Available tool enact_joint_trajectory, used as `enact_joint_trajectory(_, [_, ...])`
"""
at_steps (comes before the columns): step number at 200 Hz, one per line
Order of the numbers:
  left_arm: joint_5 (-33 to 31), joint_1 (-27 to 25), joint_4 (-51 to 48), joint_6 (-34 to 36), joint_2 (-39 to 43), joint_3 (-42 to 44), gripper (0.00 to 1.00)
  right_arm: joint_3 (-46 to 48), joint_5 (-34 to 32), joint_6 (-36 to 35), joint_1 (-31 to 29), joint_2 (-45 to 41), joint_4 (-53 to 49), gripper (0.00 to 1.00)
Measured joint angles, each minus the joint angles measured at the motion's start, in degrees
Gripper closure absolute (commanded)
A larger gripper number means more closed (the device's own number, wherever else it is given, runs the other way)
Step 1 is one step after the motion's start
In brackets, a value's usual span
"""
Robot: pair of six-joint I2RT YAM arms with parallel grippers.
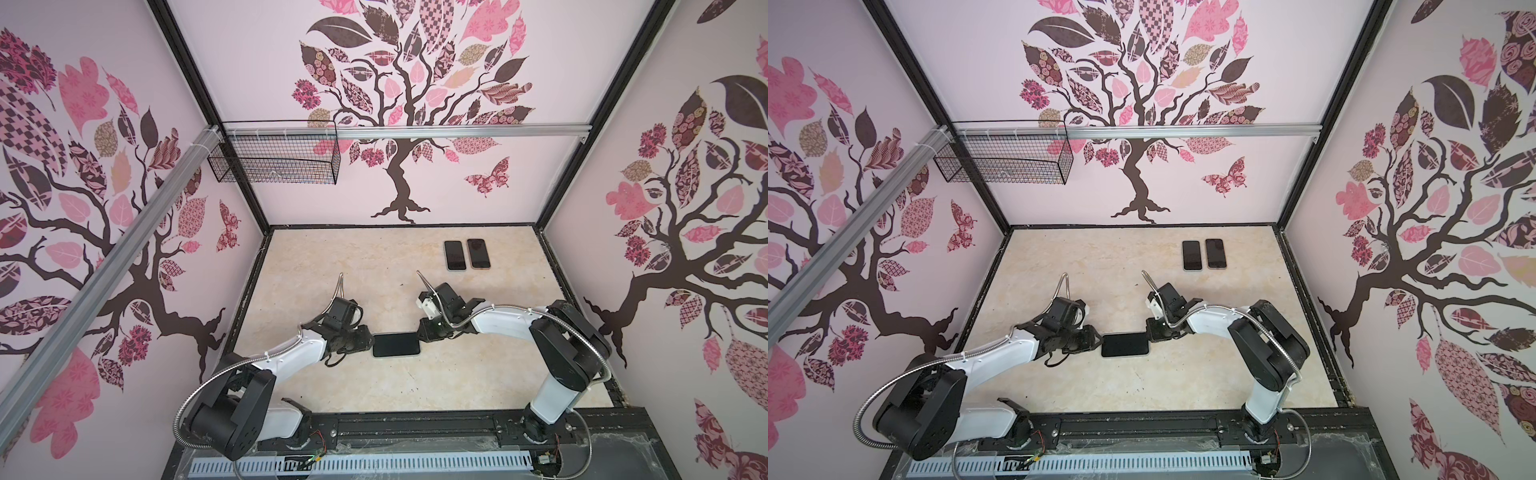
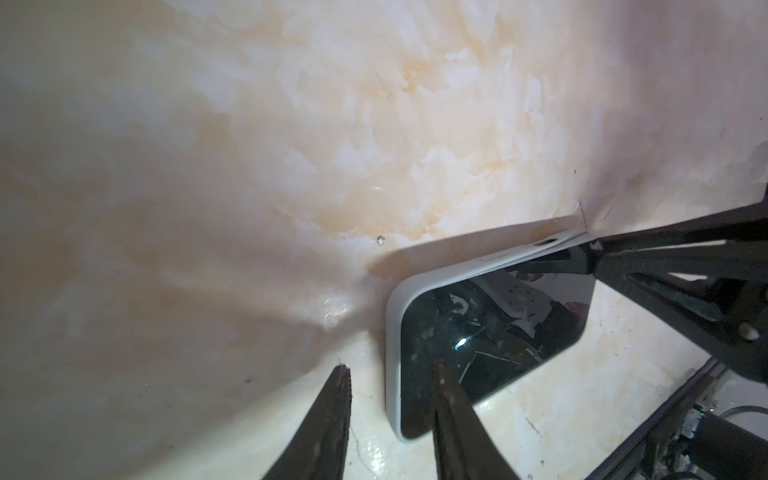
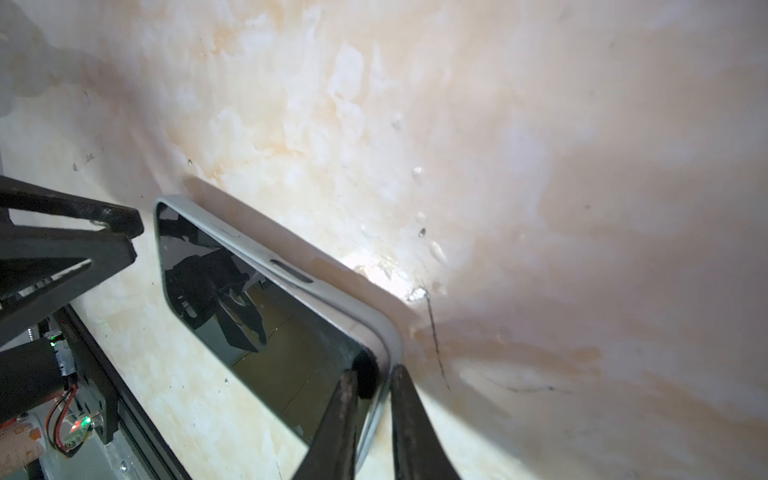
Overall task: Put the phone into the phone case
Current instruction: 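Keep pressing both black phone ends into the light blue case rim with both grippers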
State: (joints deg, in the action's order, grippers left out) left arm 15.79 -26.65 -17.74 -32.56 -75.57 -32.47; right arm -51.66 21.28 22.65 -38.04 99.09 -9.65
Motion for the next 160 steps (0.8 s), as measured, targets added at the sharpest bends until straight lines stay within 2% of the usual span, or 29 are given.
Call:
enact_joint_trajectory(91, [-3.28, 0.00, -3.39, 1.07, 0.09, 0.00, 0.61, -0.50, -0.17, -0.57, -0.02, 0.24, -0.44, 0.82])
enact_joint_trajectory(160, [-1.55, 0.00, -2.19, 2.01, -2.10, 0.00, 0.71, -0.55, -0.20, -0.74, -0.02, 0.24, -0.46, 0.82])
